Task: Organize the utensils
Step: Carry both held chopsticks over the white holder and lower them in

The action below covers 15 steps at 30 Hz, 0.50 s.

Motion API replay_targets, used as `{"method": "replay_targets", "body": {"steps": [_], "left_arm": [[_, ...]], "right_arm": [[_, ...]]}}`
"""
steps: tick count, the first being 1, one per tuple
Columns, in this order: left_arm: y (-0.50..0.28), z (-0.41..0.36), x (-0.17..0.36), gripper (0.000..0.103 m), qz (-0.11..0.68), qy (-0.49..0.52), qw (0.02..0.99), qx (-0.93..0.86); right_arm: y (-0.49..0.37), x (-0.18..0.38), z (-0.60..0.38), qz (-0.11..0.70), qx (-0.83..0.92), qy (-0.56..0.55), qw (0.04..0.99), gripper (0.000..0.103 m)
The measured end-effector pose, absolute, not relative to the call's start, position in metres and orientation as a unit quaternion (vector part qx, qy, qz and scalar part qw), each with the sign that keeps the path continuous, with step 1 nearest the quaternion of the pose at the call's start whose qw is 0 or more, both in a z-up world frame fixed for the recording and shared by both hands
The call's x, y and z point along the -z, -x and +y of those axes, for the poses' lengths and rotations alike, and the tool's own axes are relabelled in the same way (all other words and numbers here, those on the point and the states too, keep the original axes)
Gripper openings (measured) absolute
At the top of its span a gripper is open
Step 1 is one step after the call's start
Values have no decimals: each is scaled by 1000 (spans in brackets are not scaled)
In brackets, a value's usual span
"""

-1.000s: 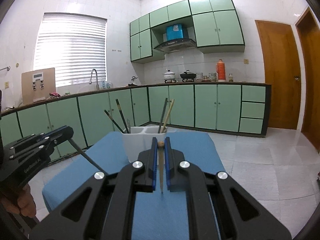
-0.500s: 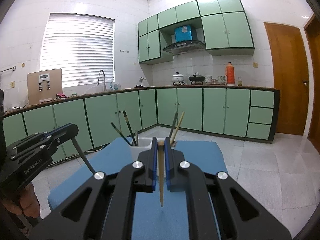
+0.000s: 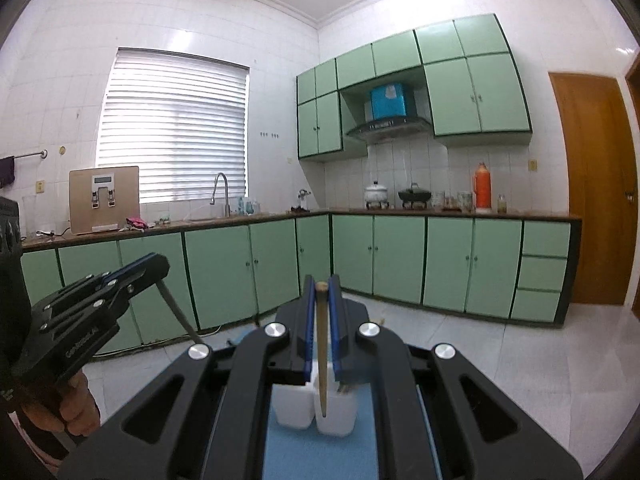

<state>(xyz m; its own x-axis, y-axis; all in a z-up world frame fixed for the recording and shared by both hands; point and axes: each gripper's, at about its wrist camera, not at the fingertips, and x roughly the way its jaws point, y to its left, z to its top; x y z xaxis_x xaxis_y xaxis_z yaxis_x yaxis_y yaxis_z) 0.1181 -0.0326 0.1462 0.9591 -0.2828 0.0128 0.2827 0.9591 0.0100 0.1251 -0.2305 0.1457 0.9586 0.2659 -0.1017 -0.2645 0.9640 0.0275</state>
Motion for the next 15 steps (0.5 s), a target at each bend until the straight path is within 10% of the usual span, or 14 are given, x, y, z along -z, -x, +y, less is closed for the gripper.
{"method": "replay_targets", "body": {"steps": [15], "left_arm": [[-237,-54,-117,7,10,-6,994,109]], "right_arm": [[-241,-122,-216,85,-117,-4,989,6]]}}
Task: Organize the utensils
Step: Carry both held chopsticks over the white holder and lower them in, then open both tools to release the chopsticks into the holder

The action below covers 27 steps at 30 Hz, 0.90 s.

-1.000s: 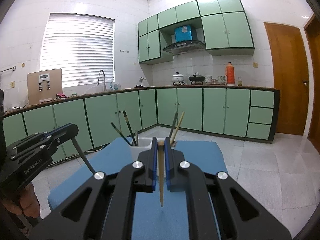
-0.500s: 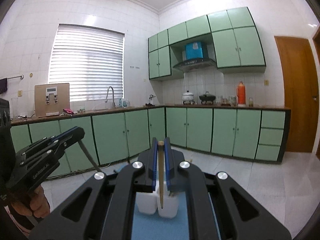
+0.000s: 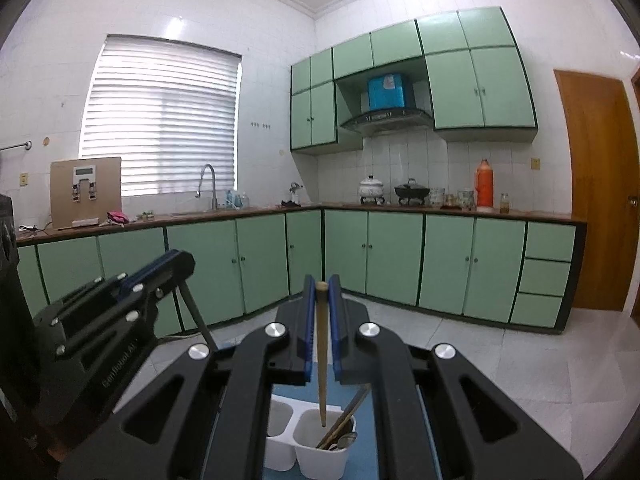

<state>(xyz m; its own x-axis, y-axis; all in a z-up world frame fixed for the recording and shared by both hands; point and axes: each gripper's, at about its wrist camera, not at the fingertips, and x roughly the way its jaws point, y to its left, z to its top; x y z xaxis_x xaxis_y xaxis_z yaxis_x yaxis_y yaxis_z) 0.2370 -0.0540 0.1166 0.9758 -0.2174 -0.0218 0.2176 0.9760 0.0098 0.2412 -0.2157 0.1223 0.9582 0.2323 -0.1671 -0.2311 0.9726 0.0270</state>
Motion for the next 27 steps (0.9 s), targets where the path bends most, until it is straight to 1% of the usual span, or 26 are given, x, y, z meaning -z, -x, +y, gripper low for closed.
{"method": "replay_targets", "body": {"steps": [6,13,24,27], "left_arm": [[-276,-55,-89,7,53,-2,993,105],[-295,-54,-64,7,86,1,991,101],[-307,-52,-44,7,115,2,989,98],[-305,-52,-42,7,112,-1,989,96]], "right_arm": [[-267,-89,-209,116,-114,-7,987,6],[-286,-57,-196,142,-113,-7,983,6],[-294,-35,-187,164,-116,-12,980,6],[-291,-34,-187,163,-115,-11,980,6]]}}
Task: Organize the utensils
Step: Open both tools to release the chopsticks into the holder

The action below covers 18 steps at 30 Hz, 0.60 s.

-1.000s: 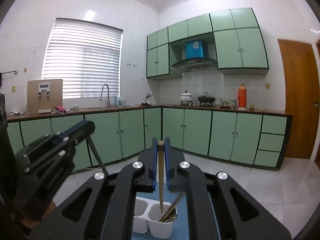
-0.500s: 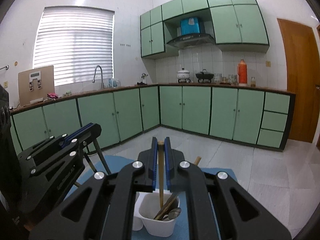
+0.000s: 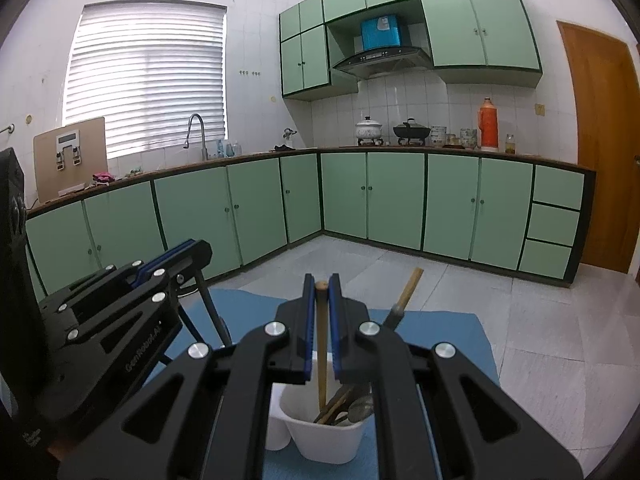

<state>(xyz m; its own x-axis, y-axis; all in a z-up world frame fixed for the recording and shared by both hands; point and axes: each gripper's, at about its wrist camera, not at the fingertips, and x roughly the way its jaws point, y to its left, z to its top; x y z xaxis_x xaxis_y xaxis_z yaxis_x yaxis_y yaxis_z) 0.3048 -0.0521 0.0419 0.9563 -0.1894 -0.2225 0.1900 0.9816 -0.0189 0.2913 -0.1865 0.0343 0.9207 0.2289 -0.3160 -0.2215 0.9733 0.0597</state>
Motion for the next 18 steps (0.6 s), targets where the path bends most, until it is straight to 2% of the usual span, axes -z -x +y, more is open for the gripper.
{"method": "replay_targets", "body": {"steps": [6,8,12,18], "left_arm": [[-304,-50,-44,7,120,4,988,99],[-304,-49,-47,11,118,6,988,98],[-296,-47,-51,15,115,9,988,106],[-275,-40,-56,40,95,9,990,108]], "right_arm": [[-283,-40,-189,156,-113,-8,981,8],[-280,-43,-192,150,-111,-6,982,16],[-269,-50,-200,137,-109,-12,985,20],[-245,-59,-214,110,-88,-17,990,44]]}}
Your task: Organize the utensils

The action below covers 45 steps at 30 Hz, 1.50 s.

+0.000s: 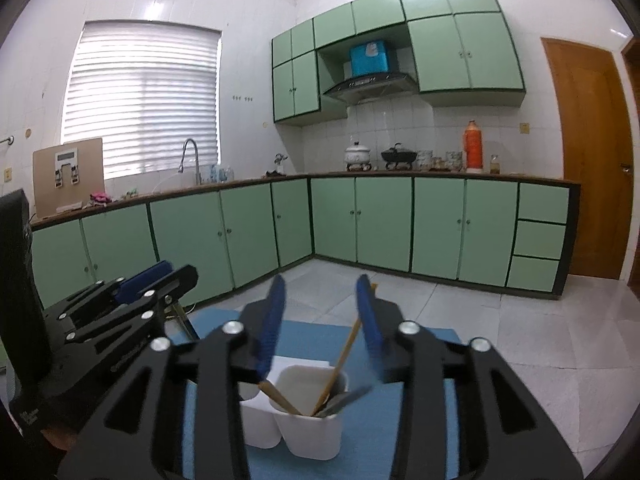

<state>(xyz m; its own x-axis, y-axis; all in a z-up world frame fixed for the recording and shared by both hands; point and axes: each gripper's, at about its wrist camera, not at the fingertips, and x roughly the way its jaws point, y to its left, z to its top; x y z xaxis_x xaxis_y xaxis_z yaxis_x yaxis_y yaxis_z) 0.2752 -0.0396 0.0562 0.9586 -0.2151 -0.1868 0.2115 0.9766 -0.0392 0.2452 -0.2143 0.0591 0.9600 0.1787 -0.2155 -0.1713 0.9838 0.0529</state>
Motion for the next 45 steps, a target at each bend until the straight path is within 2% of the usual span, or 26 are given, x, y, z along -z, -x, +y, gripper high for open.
{"method": "replay_targets", "body": {"steps": [2,4,6,11,15,19,33,45], "left_arm": [[-268,-38,-58,47,90,11,990,109],[-260,-34,-60,56,84,12,990,110],[-251,-31,-62,64,77,13,991,109],[-226,-22,-63,72,68,14,993,100],[-206,-15,-58,86,73,13,993,88],[-191,-9,-50,94,91,15,992,85],[-143,5,-8,97,193,23,977,88],[-98,3,-9,97,197,-1,976,93]], "right_arm": [[-238,-60,-218,103,-82,-16,991,55],[-228,-61,-221,96,-76,-16,992,62],[-219,-60,-224,92,-73,-16,993,64],[-200,-53,-232,92,-69,-25,993,77],[-181,-42,-238,101,-64,-34,992,88],[-165,-28,-237,119,-63,-33,990,94],[-104,6,-219,177,-64,-18,982,97],[-75,0,-210,183,-75,-19,980,97]]}}
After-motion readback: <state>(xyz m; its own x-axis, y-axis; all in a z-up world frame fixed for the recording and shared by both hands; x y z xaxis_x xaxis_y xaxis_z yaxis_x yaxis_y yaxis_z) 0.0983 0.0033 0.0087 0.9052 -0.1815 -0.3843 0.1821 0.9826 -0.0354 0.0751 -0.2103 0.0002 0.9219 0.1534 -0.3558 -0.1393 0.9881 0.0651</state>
